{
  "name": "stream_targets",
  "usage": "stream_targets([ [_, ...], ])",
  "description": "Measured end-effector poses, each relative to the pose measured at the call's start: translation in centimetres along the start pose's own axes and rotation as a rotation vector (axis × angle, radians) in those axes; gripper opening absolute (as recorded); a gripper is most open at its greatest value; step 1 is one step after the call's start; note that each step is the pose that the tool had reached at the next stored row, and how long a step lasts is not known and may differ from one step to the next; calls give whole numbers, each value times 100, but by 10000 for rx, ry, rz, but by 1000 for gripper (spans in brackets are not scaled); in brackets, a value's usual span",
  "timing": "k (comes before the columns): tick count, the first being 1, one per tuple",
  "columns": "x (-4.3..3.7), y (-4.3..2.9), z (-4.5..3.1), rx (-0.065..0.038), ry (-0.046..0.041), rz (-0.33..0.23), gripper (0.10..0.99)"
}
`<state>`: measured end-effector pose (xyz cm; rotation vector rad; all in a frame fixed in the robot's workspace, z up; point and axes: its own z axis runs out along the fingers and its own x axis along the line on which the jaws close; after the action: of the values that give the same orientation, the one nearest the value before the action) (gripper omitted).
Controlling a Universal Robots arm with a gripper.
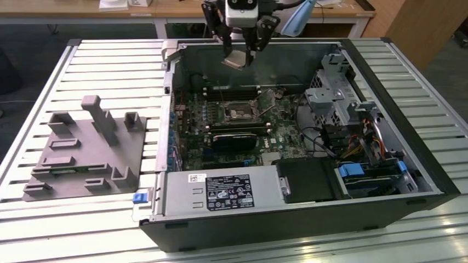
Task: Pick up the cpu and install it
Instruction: 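Place the cpu into insertion slot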
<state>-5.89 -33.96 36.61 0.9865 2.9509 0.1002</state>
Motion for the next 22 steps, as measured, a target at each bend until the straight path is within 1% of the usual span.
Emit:
stream_targets([
  [22,3,-2,76,26,-270,3845,525],
])
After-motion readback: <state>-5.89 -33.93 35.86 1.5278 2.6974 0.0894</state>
